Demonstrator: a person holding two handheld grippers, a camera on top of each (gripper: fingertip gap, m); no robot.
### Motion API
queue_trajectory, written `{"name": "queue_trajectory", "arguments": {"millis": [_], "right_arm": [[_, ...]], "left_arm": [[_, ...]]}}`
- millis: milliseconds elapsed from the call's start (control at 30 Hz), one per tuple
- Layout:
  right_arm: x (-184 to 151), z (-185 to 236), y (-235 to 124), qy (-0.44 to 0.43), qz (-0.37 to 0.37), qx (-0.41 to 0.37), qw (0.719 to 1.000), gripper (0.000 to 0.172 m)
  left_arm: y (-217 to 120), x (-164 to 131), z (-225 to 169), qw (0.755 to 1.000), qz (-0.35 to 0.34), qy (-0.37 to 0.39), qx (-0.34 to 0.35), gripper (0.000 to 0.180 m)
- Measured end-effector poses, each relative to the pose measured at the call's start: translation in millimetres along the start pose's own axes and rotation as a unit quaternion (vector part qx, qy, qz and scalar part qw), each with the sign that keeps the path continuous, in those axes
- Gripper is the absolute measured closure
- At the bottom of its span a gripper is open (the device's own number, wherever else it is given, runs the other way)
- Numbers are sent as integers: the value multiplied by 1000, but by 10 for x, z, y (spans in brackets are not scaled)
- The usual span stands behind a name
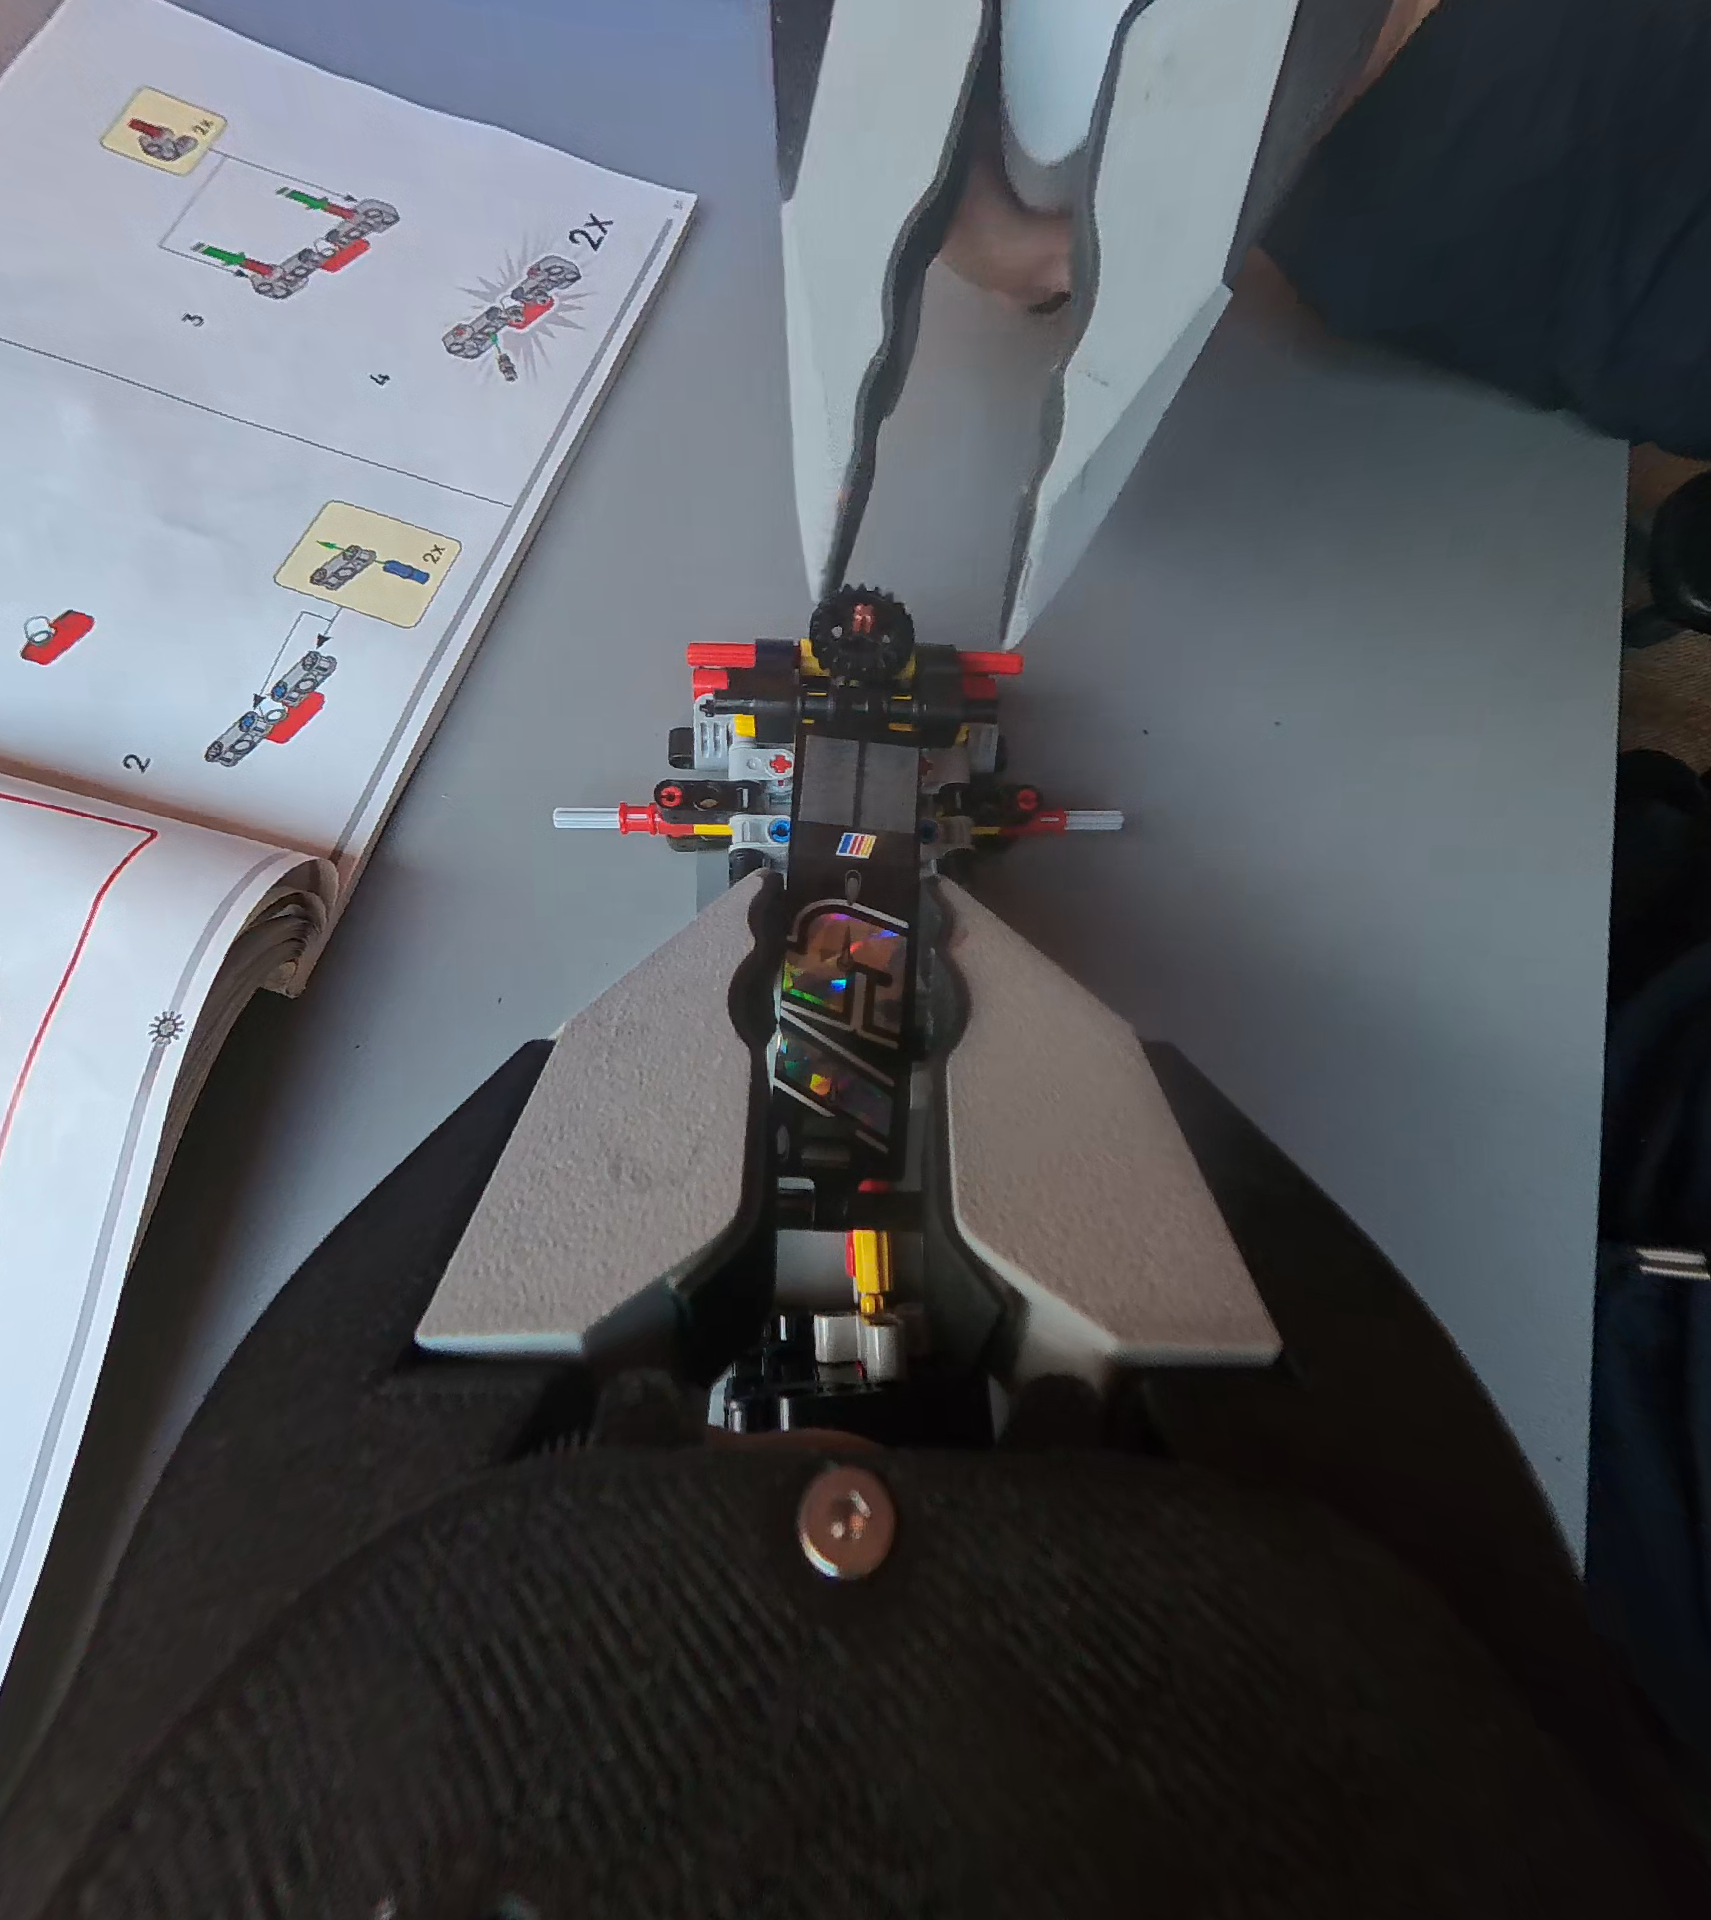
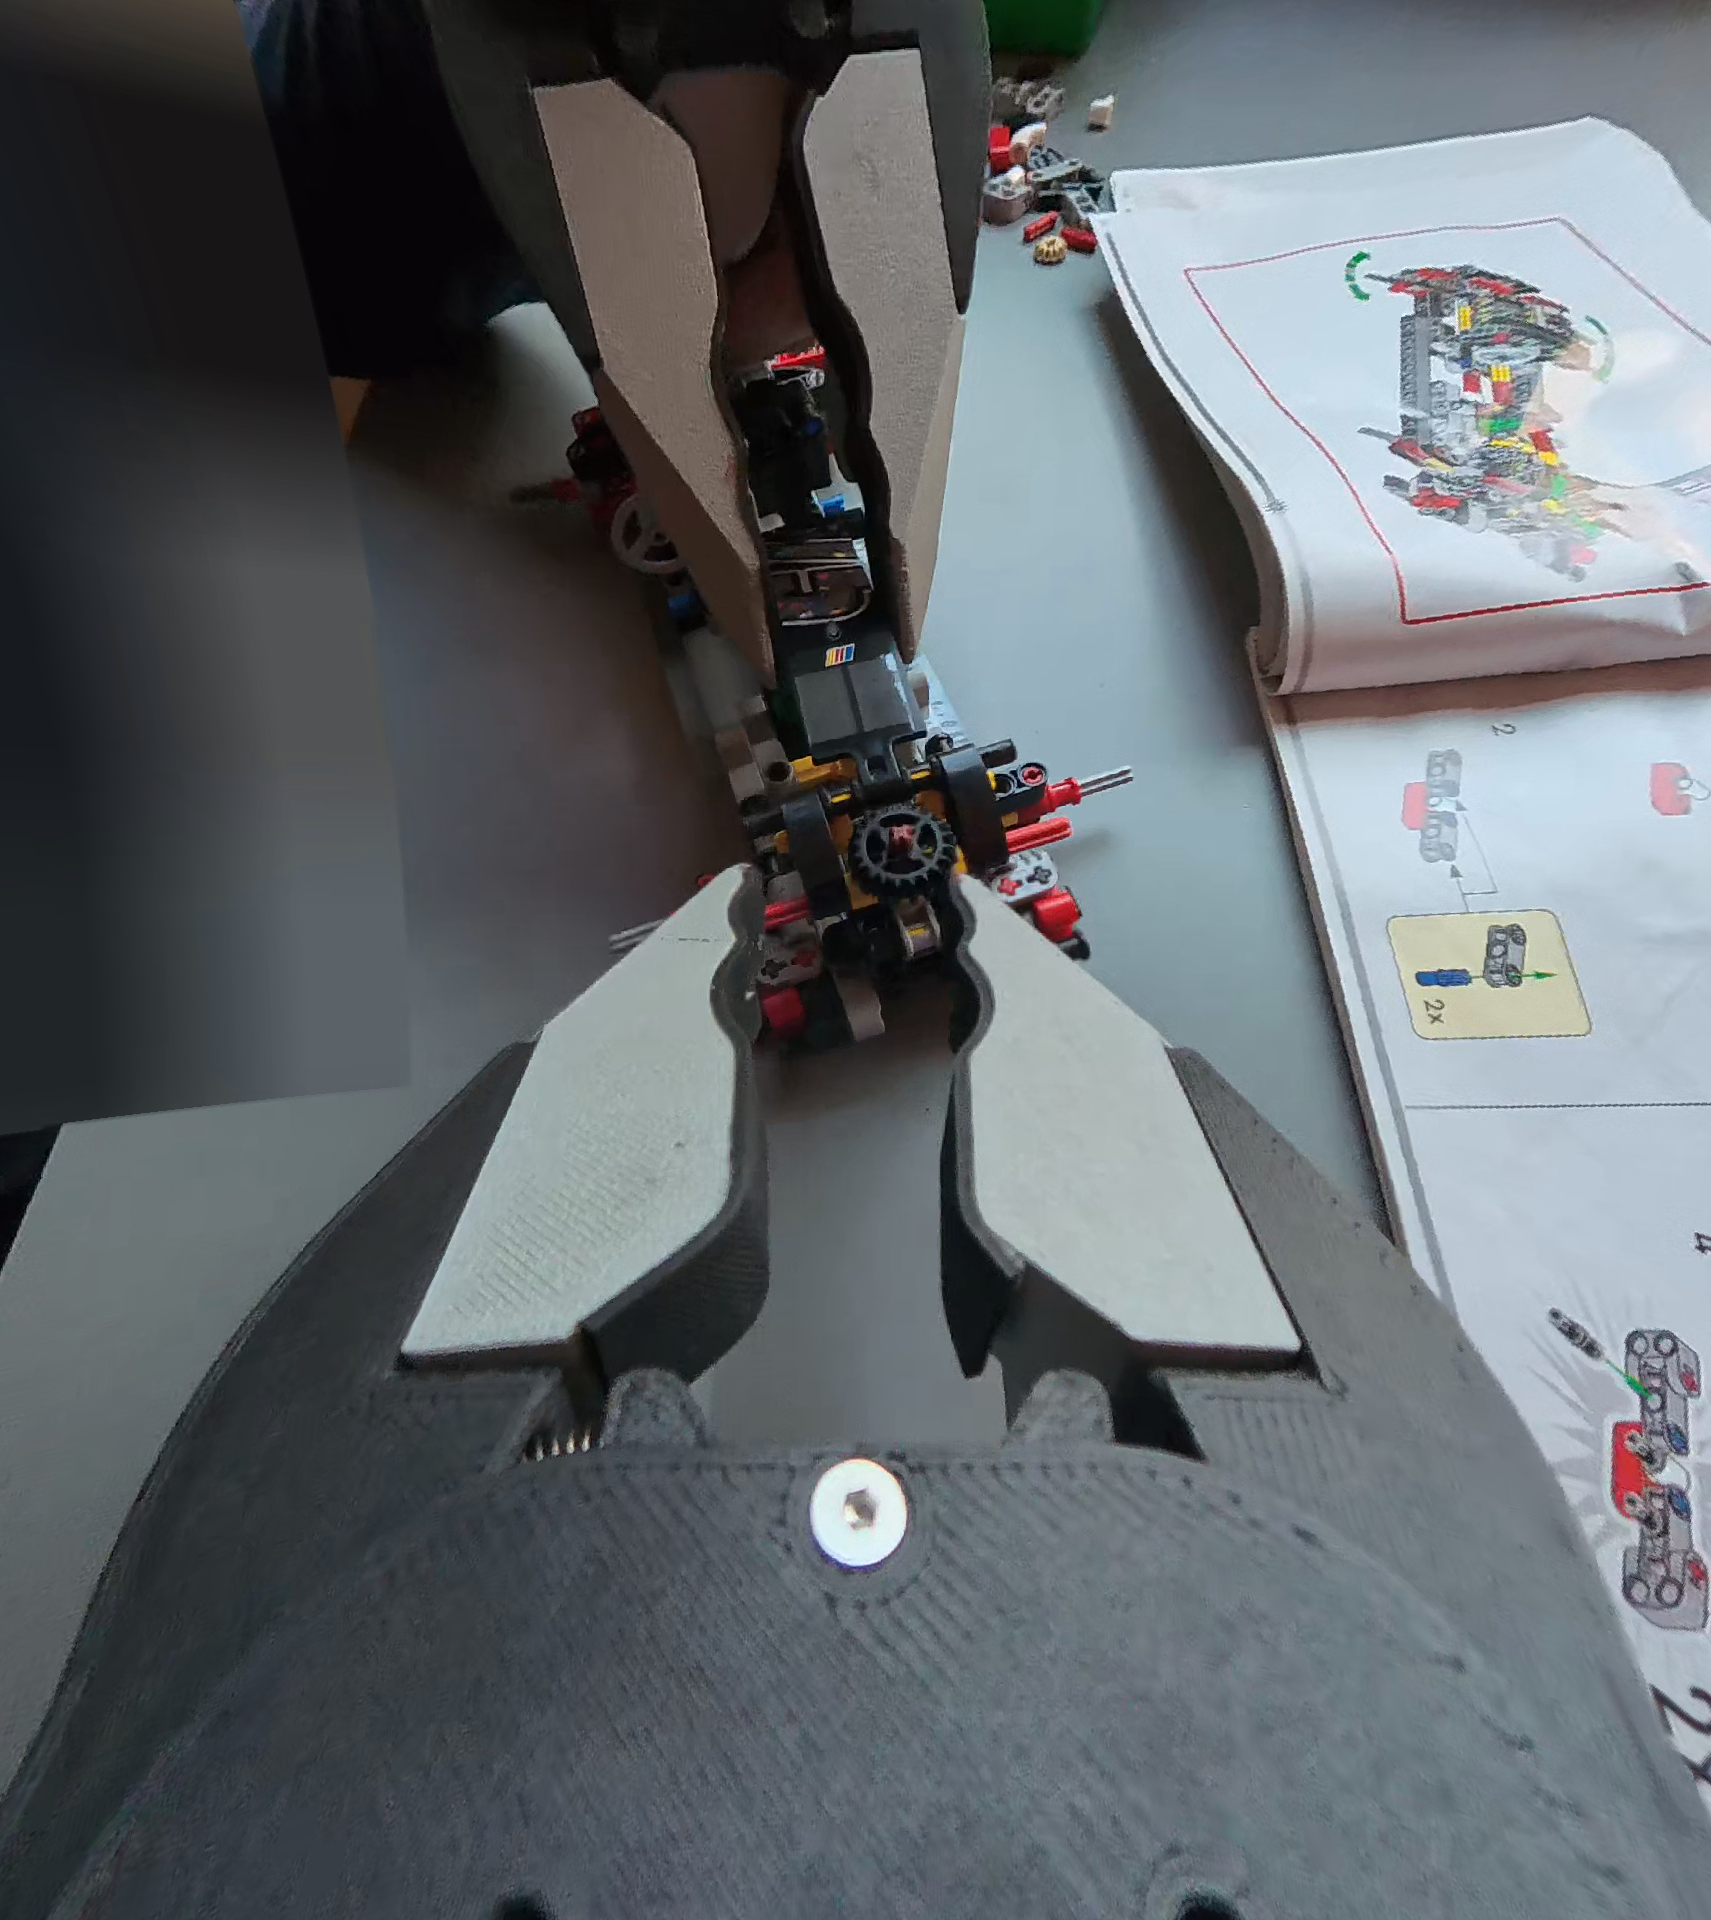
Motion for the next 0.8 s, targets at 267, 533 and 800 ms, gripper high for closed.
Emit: {"name": "queue_trajectory", "arguments": {"millis": [267,533,800], "right_arm": [[40,2,-110,-4,-21,-16,1000,140],[-6,28,10,-2,14,4,1000,137],[10,31,-72,-5,0,7,1000,141]], "left_arm": [[2,0,0,1000,-1,0,1,158],[4,-3,-3,1000,-2,0,-2,158],[9,-7,-13,1000,-4,0,-4,158]]}}
Point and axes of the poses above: each gripper's, where its closed fingertips meet, y out along the fingers, x out of its top, z = x × y across the jaws, the point moved 10 cm from there along -y, back along the fingers, and after that the axes turned 2 degrees about x, right-handed, at the moved point
